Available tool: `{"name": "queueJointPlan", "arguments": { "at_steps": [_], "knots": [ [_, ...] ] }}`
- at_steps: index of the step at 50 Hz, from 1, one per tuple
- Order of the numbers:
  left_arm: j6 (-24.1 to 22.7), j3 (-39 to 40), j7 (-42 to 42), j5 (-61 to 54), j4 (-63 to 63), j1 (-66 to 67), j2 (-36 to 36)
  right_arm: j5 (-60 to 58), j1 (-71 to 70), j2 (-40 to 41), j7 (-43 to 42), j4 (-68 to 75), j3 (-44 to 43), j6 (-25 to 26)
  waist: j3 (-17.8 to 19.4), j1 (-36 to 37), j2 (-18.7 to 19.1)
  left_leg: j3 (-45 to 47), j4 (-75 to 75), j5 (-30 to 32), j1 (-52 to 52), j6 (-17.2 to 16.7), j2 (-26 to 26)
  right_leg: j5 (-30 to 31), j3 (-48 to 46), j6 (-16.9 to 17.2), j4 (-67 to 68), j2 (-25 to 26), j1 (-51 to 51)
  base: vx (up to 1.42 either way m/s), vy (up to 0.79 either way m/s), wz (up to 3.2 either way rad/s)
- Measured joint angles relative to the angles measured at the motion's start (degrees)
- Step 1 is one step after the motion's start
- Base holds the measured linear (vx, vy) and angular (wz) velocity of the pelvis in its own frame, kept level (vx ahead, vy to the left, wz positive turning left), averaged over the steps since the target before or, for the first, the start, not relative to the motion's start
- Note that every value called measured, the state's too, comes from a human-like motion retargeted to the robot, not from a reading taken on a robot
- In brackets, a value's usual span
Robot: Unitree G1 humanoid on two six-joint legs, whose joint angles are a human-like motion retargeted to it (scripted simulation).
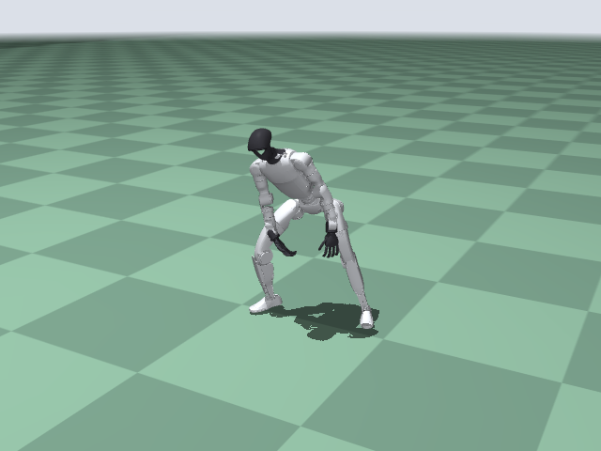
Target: Kungfu
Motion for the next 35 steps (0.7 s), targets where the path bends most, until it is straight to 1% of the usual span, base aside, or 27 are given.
{"name": "queueJointPlan", "arguments": {
  "at_steps": [3,7,10,13,15,17,20,22,24,27,28,30,33,35],
  "knots": [
    [-0.67,-0.82,0.0,2.58,-2.61,-1.87,0.75,0.19,2.91,-3.56,1.13,-8.0,0.14,2.35,-0.06,-0.34,-0.34,1.73,0.71,0.89,-0.48,0.0,0.64,-0.16,-1.25,-0.45,-1.09,-0.51,1.81,0.0,0.01,0.06],
    [-2.44,-2.75,0.1,5.56,-8.97,-6.34,2.57,9.35,10.59,-9.98,2.95,-24.61,-1.13,5.49,-0.15,0.81,-1.13,5.56,3.68,4.01,-3.2,0.0,2.96,0.27,-4.54,-1.1,-3.67,-1.07,5.22,-0.02,-0.02,0.29],
    [-4.06,-4.69,-0.36,5.6,-16.48,-10.1,4.56,17.18,20.17,-15.05,2.25,-38.69,-3.58,7.07,-0.5,2.2,-1.56,9.44,7.35,8.24,-5.75,0.0,7.26,-0.08,-8.72,-1.8,-5.62,-0.27,9.67,0.04,-0.18,0.17],
    [-5.37,-6.52,-0.86,3.69,-25.58,-13.96,7.67,23.44,31.94,-19.26,-0.48,-51.0,-7.58,8.05,-0.59,4.51,-1.85,16.37,11.57,10.99,-5.75,0.35,14.67,-0.44,-13.53,-2.46,-8.08,3.19,16.34,0.18,-0.08,-0.47],
    [-5.78,-7.81,-1.46,1.37,-32.02,-16.95,10.01,26.94,39.46,-21.5,-3.61,-57.44,-10.37,8.34,-1.19,5.13,-2.21,18.83,14.97,10.77,-7.11,3.2,16.85,1.49,-15.44,-2.28,-11.13,3.92,19.51,0.18,0.13,-0.23],
    [-5.97,-8.83,-2.68,-1.89,-38.43,-19.92,12.96,30.35,46.64,-23.51,-5.85,-62.66,-13.5,8.99,-2.16,5.21,-2.99,16.01,18.52,8.71,-8.89,4.01,17.34,3.89,-15.94,-1.86,-14.07,4.54,21.77,0.24,0.35,-0.31],
    [-5.64,-10.66,-3.61,-6.56,-48.25,-24.63,18.56,34.49,55.26,-25.89,-9.07,-68.1,-17.53,10.16,-3.74,5.24,-3.83,12.34,24.15,3.64,-10.68,4.57,18.14,7.9,-16.03,-1.05,-18.75,5.81,25.44,0.32,0.43,-0.58],
    [-4.93,-11.4,-3.68,-8.6,-54.14,-28.4,22.38,35.81,58.36,-26.81,-10.95,-69.18,-19.46,9.76,-4.67,5.41,-3.25,10.96,28.41,0.04,-11.82,4.82,19.73,10.83,-16.25,-0.5,-22.27,7.46,28.61,0.35,0.59,-0.69],
    [-4.37,-11.91,-3.83,-10.15,-58.89,-33.0,25.65,35.89,59.16,-26.59,-14.08,-68.37,-20.59,9.05,-5.24,6.43,-1.46,8.25,33.34,-3.31,-13.89,4.76,21.92,13.93,-16.49,-0.11,-26.24,10.2,32.53,0.33,0.63,-0.73],
    [-3.41,-13.01,-5.09,-12.52,-63.4,-41.51,29.27,34.16,55.34,-24.13,-19.26,-63.58,-19.88,7.03,-5.63,9.19,1.88,3.79,40.52,-8.38,-17.12,3.97,25.09,18.96,-17.8,-0.17,-32.62,14.06,38.68,0.3,0.79,-0.53],
    [-3.35,-13.32,-5.65,-13.42,-64.17,-44.36,30.23,33.34,53.14,-22.71,-20.07,-61.33,-19.13,6.33,-5.95,10.19,2.56,3.1,42.58,-9.88,-17.91,4.08,25.42,20.59,-18.31,-0.48,-34.64,14.63,40.29,0.24,0.66,-0.19],
    [-3.94,-13.78,-6.61,-14.88,-64.8,-50.0,31.99,31.18,47.29,-18.54,-19.88,-55.12,-17.16,4.68,-6.74,12.18,3.18,2.18,46.34,-12.97,-19.29,4.14,25.35,23.48,-20.0,-1.5,-38.4,14.85,42.88,0.19,0.7,0.06],
    [-5.92,-15.33,-6.01,-14.94,-64.19,-57.96,35.16,29.09,34.96,-11.22,-16.2,-40.62,-14.05,3.04,-7.64,14.77,3.18,1.72,50.69,-16.99,-20.86,4.95,24.13,26.71,-22.81,-2.64,-43.39,14.28,46.2,0.1,0.55,0.29],
    [-6.67,-16.58,-4.58,-13.27,-63.59,-62.22,37.41,27.15,24.97,-5.8,-12.77,-27.37,-12.75,-0.37,-7.81,16.31,3.05,1.62,53.25,-18.86,-21.85,5.62,23.44,28.23,-24.13,-3.22,-46.23,13.96,47.98,0.05,0.41,0.32]
  ]
}}
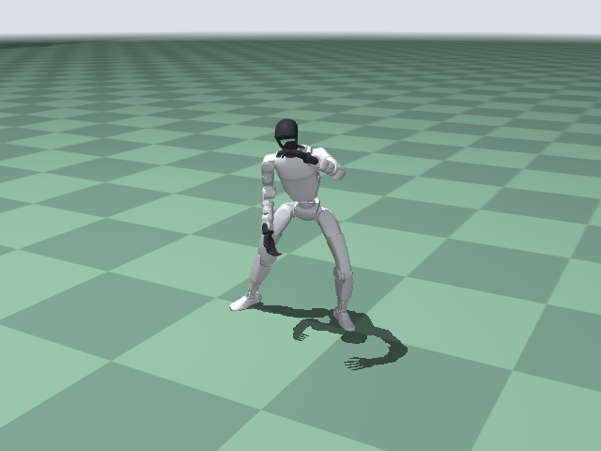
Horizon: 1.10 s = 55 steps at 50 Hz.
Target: Kungfu
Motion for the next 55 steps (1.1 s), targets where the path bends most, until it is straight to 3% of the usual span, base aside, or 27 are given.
{"name": "queueJointPlan", "arguments": {
  "at_steps": [2,4,7,9,17,25,28,33,37,39,44,47,50,52,55],
  "knots": [
    [-0.53,-1.18,0.85,1.78,0.79,-3.72,2.24,-1.84,-11.69,3.96,4.38,17.89,-1.24,-6.16,-0.02,1.2,-0.65,0.41,2.22,-1.44,-0.79,0.84,-0.77,1.15,-2.57,-0.35,-2.43,-0.79,1.37,0.04,0.41,0.29],
    [-1.04,-1.95,1.88,3.27,2.02,-6.47,3.26,-3.39,-22.38,5.68,4.74,34.89,-3.27,-7.91,-0.18,2.82,-1.63,1.32,4.43,-2.33,-1.54,2.15,-1.41,2.08,-4.99,-0.31,-4.13,-1.86,2.14,0.04,0.28,0.25],
    [-1.49,-2.86,2.94,3.93,3.77,-10.02,3.33,-9.02,-33.97,6.86,-2.38,51.74,-6.7,-8.63,-0.08,5.02,-3.68,2.52,7.39,-3.04,-3.27,4.84,-3.13,3.15,-6.98,0.2,-4.54,-4.33,1.86,-0.01,0.09,0.55],
    [-1.35,-3.35,2.55,3.67,4.38,-12.13,2.95,-11.81,-37.88,7.72,-6.97,54.84,-6.25,-11.29,0.43,5.62,-5.32,2.73,8.58,-2.72,-4.52,6.25,-4.81,3.58,-7.31,0.17,-3.62,-6.41,1.32,-0.04,-0.06,0.8],
    [-1.3,-2.19,5.11,6.43,5.43,-12.86,3.78,-24.56,-38.94,10.09,-7.86,47.57,1.26,-14.47,1.63,4.9,-6.88,1.11,8.01,-0.13,-5.54,6.95,-6.01,3.4,-6.35,-0.22,-1.27,-7.1,0.68,0.01,-0.1,0.15],
    [-0.5,3.67,6.4,6.01,5.03,-6.91,5.38,-32.56,-38.94,7.59,-9.53,42.02,6.1,-17.37,2.7,3.13,-8.23,0.46,2.41,6.22,-4.76,5.31,-8.87,3.61,-2.41,1.28,1.07,-8.53,-2.71,-0.09,-0.21,0.22],
    [0.55,10.32,6.59,5.94,3.92,0.82,6.72,-38.22,-40.09,6.29,-10.04,36.52,6.61,-19.06,3.43,1.8,-8.02,0.05,-1.25,9.1,-3.83,3.41,-9.66,2.58,1.45,0.79,3.32,-8.76,-5.5,-0.22,-0.27,0.11],
    [2.51,28.76,5.39,3.79,2.85,23.07,4.75,-43.31,-44.38,2.8,-8.31,22.86,8.71,-22.39,3.88,-0.96,-7.02,-0.48,-8.35,13.48,-1.23,0.8,-10.61,1.52,9.73,1.41,9.26,-9.11,-11.89,-0.25,-0.31,-0.06],
    [2.84,45.87,2.28,-0.54,6.09,44.06,-2.33,-40.88,-50.23,-1.53,-7.51,7.53,12.25,-23.38,4.31,-4.25,-6.61,-2.57,-15.83,17.37,2.81,-1.48,-12.76,0.53,16.94,2.78,15.27,-9.09,-17.38,-0.32,-0.49,-0.08],
    [3.28,53.31,-1.52,-3.21,9.43,53.71,-7.11,-36.81,-53.56,-4.91,-7.33,-1.84,13.59,-22.77,4.43,-6.72,-6.31,-3.55,-19.9,19.18,5.73,-2.69,-13.48,-1.38,19.0,5.05,18.04,-8.81,-18.36,-0.24,-0.47,0.12],
    [7.15,63.0,-8.45,-6.99,27.98,70.52,-19.59,-22.76,-60.28,-18.38,-8.66,-25.69,11.74,-20.59,2.59,-12.71,-7.63,0.89,-32.38,22.28,17.11,-5.62,-14.0,-11.96,21.2,10.81,27.28,-10.01,-20.71,-0.23,-0.62,0.13],
    [10.64,59.8,-10.4,-20.03,42.58,73.01,-27.08,-17.39,-61.58,-28.11,-12.94,-37.6,5.8,-22.63,-0.03,-17.76,-11.45,5.37,-40.83,24.23,24.66,-5.62,-17.8,-20.6,23.13,12.37,34.24,-14.38,-23.99,-0.21,-0.69,0.35],
    [8.38,51.3,-12.85,-46.27,49.47,69.56,-39.41,-16.76,-57.97,-36.82,-18.44,-47.74,-6.55,-25.5,-2.4,-22.81,-14.12,6.23,-47.4,25.93,30.54,-5.62,-18.03,-29.07,22.09,11.41,42.34,-14.86,-24.94,-0.06,-0.91,-0.08],
    [10.38,42.24,-22.2,-65.29,50.05,65.64,-47.92,-15.22,-53.01,-43.71,-20.1,-53.59,-18.56,-27.33,-2.52,-25.85,-13.56,3.68,-49.0,27.68,30.24,-5.62,-17.0,-33.12,19.94,12.27,46.12,-14.38,-24.36,-0.25,-0.82,0.21],
    [16.75,33.16,-35.09,-85.02,50.92,59.67,-58.34,-11.41,-43.43,-49.87,-18.63,-61.64,-37.92,-28.55,-3.82,-31.59,-11.27,4.48,-50.45,30.22,28.9,-5.62,-13.74,-39.38,14.79,12.32,50.93,-14.06,-23.95,-0.24,-0.62,0.2]
  ]
}}
